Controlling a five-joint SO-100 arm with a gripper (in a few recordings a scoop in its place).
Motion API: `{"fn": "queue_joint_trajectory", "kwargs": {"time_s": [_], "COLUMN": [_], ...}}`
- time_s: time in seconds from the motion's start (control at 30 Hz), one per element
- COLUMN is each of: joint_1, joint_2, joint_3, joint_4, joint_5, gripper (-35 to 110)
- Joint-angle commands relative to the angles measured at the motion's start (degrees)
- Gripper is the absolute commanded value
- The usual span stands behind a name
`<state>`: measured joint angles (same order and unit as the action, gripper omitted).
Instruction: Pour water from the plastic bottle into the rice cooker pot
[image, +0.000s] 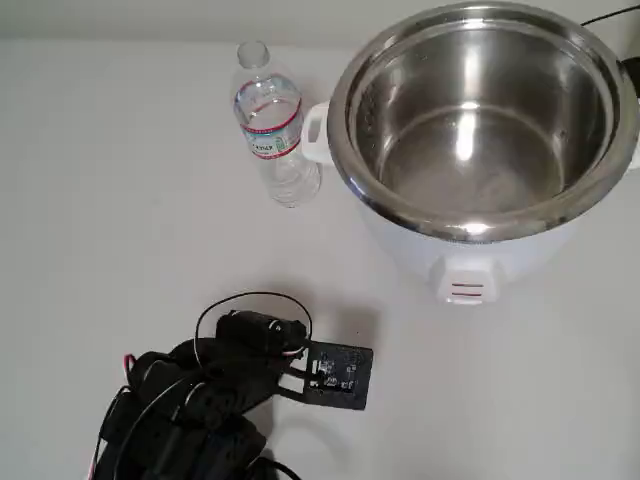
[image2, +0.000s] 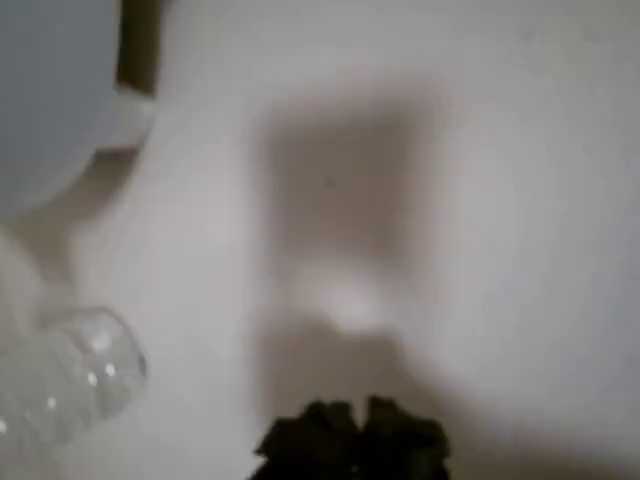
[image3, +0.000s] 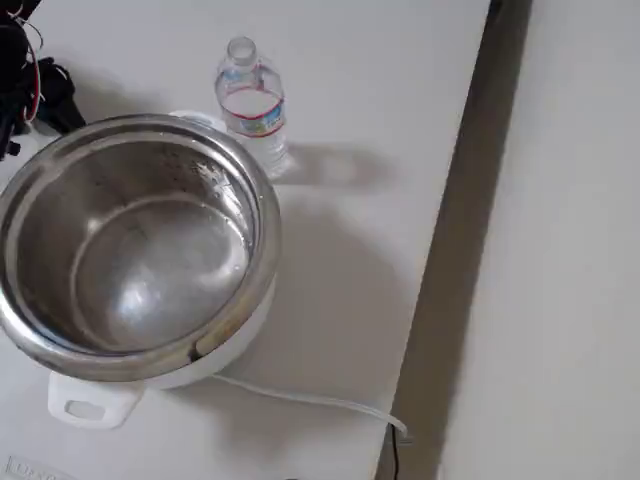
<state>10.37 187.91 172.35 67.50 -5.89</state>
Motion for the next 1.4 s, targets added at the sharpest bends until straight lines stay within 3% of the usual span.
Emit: {"fn": "queue_joint_trajectory", "kwargs": {"time_s": [0.0, 0.63, 0.97, 1.0, 1.07, 1.1, 1.3, 1.37], "joint_1": [0.0, 0.0, -5.4, -7.9, -13.5, -15.4, -17.5, -17.4], "joint_2": [0.4, 0.4, 0.4, 0.5, 0.5, 0.5, 0.5, 0.6], "joint_3": [-0.7, -0.7, -0.6, -0.4, 1.2, 2.0, 1.7, 4.0], "joint_4": [0.3, 0.3, -0.6, -0.8, 0.6, 0.5, -16.8, -25.8], "joint_5": [-0.4, -0.4, -5.3, -11.5, -38.0, -46.5, -59.9, -65.0], "gripper": [0, 0, 2, 4, 5, 5, 6, 18]}}
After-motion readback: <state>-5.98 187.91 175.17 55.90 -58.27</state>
